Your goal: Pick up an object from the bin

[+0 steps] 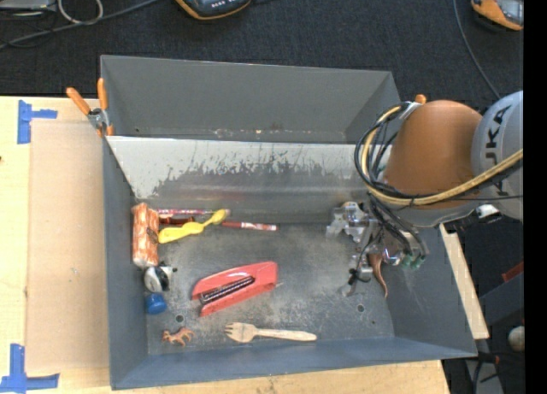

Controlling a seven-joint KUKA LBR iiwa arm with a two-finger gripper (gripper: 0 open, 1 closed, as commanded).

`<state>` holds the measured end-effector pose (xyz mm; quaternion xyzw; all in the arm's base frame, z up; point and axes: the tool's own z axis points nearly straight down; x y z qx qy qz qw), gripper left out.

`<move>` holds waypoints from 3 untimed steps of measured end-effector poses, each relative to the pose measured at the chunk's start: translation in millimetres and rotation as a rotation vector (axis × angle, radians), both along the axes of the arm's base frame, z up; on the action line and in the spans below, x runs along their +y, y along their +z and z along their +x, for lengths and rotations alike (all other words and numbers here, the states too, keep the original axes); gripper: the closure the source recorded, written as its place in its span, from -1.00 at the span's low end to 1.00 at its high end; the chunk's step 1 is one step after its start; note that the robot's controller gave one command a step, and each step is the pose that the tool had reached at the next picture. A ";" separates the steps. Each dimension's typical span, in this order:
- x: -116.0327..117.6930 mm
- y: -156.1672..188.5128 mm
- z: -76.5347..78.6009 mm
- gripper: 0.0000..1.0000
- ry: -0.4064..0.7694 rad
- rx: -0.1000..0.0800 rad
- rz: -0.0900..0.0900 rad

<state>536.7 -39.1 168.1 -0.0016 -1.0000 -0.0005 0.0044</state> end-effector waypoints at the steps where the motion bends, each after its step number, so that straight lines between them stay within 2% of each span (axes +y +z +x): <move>1: 0.2 4.0 1.8 -1.00 0.001 -0.008 -0.001; 2: 47.7 -60.8 6.4 -1.00 0.040 -0.011 0.000; 3: 60.6 -99.4 5.0 -1.00 0.207 -0.016 -0.001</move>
Offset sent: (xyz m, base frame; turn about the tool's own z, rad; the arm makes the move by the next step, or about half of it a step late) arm 0.0069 0.0750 -0.0981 -0.0616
